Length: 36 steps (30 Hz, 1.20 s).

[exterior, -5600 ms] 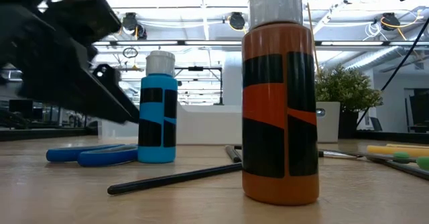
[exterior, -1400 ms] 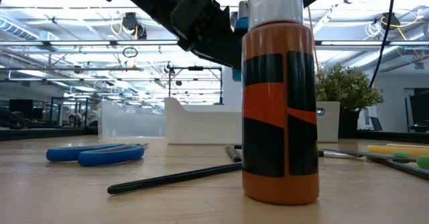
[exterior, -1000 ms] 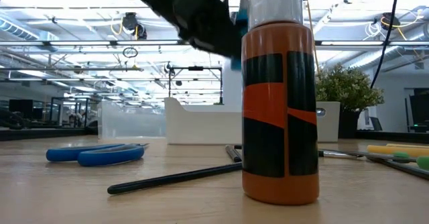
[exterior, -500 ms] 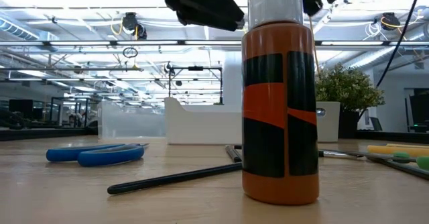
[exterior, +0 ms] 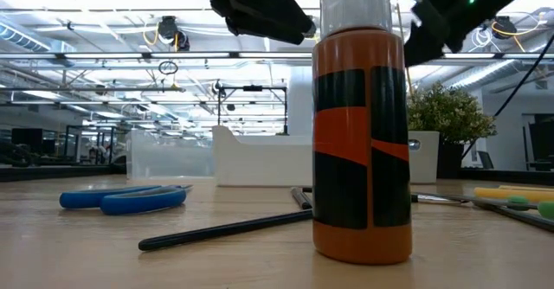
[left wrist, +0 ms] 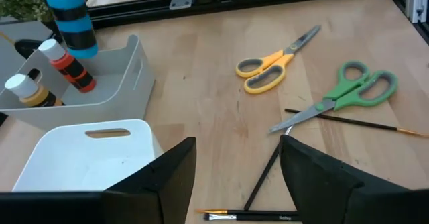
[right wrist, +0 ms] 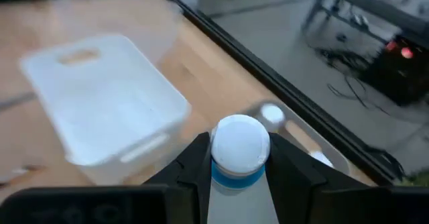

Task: Pick & Place Paint Supplies
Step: Put the blue paint bottle in the gray bin

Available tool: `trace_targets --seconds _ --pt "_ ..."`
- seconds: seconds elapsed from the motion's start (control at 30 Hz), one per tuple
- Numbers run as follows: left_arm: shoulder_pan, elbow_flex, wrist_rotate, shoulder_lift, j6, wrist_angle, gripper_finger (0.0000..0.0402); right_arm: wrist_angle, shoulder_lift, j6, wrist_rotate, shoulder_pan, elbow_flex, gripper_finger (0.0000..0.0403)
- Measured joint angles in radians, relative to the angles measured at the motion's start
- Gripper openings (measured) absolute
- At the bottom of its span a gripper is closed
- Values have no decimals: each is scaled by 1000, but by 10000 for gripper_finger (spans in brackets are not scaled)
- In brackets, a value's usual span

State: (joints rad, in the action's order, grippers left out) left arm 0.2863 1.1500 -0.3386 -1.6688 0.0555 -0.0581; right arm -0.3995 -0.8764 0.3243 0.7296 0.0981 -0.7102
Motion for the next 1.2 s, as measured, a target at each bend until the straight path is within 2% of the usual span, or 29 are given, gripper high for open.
trace_targets --seconds 0.13,0.27,0.6,0.8,1.2 --pt "-4 0 -1 0 -1 0 229 46 -8 1 -126 -89 26 102" --pt "-14 0 0 0 5 1 224 97 -54 -22 -199 -157 45 102" --pt "-19 0 -1 0 24 -2 214 240 -229 -67 -386 -251 45 102" --pt "-19 0 -1 -1 25 -12 214 266 -302 -75 -446 -299 45 102" --pt "-19 0 0 -1 31 -21 214 277 -351 -83 -474 -322 45 102"
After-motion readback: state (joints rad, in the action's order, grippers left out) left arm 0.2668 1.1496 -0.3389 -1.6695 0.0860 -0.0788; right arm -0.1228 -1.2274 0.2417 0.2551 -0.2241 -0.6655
